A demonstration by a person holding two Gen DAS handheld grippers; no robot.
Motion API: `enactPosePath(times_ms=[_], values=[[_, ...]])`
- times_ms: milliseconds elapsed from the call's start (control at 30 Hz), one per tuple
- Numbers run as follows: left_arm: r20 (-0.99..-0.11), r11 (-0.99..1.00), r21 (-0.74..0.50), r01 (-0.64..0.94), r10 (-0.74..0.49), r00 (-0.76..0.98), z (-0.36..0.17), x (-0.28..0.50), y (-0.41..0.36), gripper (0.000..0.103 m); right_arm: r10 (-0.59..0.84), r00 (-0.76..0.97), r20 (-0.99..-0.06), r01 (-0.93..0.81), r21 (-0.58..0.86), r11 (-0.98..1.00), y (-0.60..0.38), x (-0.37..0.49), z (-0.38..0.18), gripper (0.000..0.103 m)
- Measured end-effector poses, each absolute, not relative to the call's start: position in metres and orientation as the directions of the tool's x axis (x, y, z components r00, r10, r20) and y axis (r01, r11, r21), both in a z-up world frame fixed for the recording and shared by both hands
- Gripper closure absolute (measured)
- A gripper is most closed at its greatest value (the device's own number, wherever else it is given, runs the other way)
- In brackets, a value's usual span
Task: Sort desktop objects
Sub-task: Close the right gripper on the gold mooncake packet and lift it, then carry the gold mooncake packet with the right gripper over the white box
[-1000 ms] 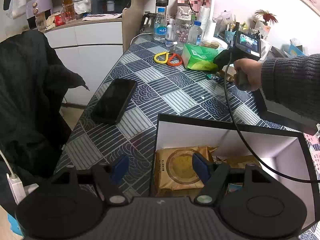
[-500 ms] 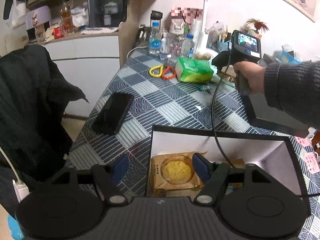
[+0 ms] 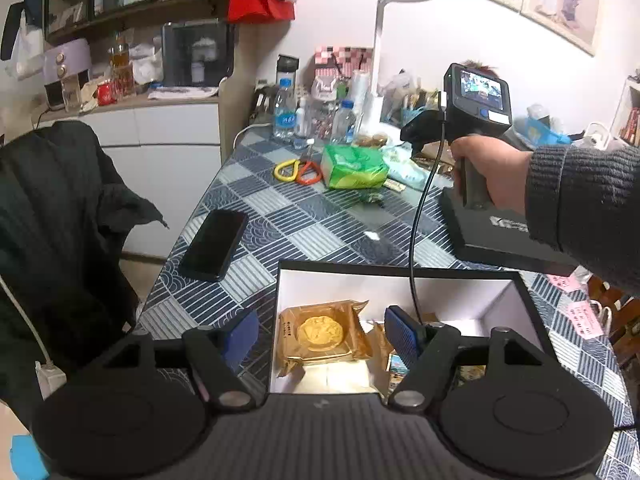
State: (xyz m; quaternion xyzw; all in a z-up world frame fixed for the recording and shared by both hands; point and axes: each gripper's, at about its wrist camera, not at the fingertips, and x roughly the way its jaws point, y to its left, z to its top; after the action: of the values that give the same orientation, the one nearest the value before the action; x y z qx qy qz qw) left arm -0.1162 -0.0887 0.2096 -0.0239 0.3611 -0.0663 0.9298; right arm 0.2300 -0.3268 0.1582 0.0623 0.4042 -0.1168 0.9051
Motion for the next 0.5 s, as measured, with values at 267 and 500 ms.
enactPosePath(times_ms=[267,500], values=[[-0.626,0.987,-0.087,0.134,-0.159,0.763,0.229,-0.152,-0.091,0.02,-0.161,0.69,-0.705,0.229,0.002,0.973,-0.318,0.176,0.191,0.03],[-0.605,0.984,-0.084,0.159,-0.177,0.776,0.239,-0.179,-0.092,0.02,-0.143,0.726,-0.672,0.2,0.007,0.98,-0.31,0.131,0.214,0.03]])
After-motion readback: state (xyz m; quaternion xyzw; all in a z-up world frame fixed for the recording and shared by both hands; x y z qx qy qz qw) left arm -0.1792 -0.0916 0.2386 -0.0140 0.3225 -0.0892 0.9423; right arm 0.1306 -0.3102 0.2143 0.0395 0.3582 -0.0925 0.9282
